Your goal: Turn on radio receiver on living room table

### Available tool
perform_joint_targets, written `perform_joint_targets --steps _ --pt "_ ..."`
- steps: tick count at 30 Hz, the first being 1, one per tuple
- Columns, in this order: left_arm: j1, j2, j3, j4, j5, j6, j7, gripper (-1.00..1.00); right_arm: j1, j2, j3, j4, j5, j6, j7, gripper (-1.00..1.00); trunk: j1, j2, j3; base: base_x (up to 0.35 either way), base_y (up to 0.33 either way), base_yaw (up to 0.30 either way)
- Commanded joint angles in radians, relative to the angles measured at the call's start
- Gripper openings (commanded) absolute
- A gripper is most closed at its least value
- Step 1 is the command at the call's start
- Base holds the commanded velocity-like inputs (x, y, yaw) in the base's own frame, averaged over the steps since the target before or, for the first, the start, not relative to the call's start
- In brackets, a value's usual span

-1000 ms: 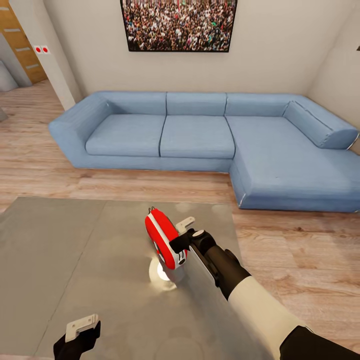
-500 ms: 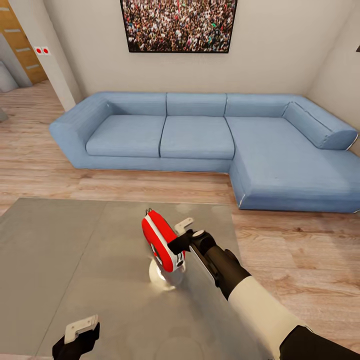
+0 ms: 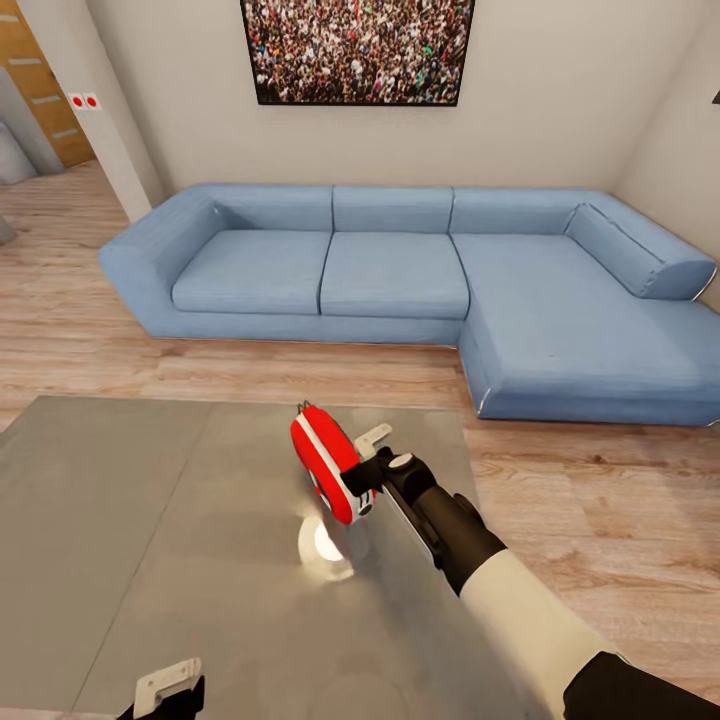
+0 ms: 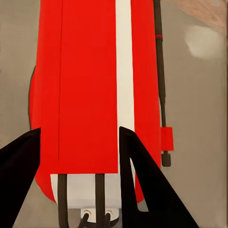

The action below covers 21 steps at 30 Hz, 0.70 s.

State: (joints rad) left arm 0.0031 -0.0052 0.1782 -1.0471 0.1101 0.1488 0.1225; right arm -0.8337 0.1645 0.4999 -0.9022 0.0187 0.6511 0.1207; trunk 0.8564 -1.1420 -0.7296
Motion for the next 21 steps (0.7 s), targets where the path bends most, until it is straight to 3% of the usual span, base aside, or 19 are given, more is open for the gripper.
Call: perform_joint_targets --steps 1,8,12,21 --pt "0.0 0.001 0.001 0.0 0.0 0.0 -0.001 1.0 0.0 -0.001 0.0 -0.006 -0.005 0.001 0.0 -1.0 0.0 0.0 0.0 0.0 0.0 0.0" --pt "0.0 0.001 0.002 -0.001 0.005 -0.007 -0.003 1.0 0.0 -0.007 -0.005 -0.044 -0.009 0.005 -0.001 -1.0 0.0 0.0 0.0 0.0 0.0 0.0" --pt "0.0 -0.004 -0.006 -0.001 0.004 -0.008 -0.003 1.0 0.001 -0.029 -0.005 -0.065 -0.012 0.004 0.004 -1.0 0.0 0.0 0.0 0.0 0.0 0.0" --pt "0.0 0.001 -0.001 -0.001 0.001 -0.007 0.003 1.0 0.001 -0.036 -0.004 -0.075 -0.021 0.033 0.007 -1.0 -0.035 0.063 0.028 0.0 0.0 0.0"
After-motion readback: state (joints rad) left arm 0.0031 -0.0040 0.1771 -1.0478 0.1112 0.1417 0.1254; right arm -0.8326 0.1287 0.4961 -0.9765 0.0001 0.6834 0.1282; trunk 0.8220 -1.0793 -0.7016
